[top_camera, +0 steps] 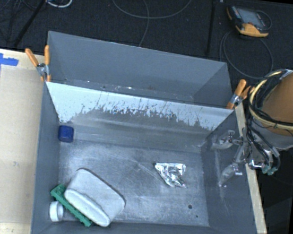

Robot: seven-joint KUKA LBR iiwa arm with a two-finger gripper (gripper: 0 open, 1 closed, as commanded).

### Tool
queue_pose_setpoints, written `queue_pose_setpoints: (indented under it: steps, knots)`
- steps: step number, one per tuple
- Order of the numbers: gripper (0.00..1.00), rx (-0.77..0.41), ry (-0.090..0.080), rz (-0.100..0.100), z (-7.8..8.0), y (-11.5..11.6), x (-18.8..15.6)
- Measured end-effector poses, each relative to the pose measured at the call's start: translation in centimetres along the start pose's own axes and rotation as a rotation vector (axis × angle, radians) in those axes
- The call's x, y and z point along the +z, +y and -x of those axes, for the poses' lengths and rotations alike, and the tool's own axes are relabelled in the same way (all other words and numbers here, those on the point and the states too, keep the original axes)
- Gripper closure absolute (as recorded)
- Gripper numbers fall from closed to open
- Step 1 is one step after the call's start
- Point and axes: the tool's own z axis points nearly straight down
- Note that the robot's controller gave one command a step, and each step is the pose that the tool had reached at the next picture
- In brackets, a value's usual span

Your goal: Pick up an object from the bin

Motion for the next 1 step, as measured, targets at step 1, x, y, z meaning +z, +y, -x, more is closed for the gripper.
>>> queue_pose_setpoints:
  steps: [1]
  knots:
    - [0.00,-0.045,0.000,0.002,1.79,7.02,12.01]
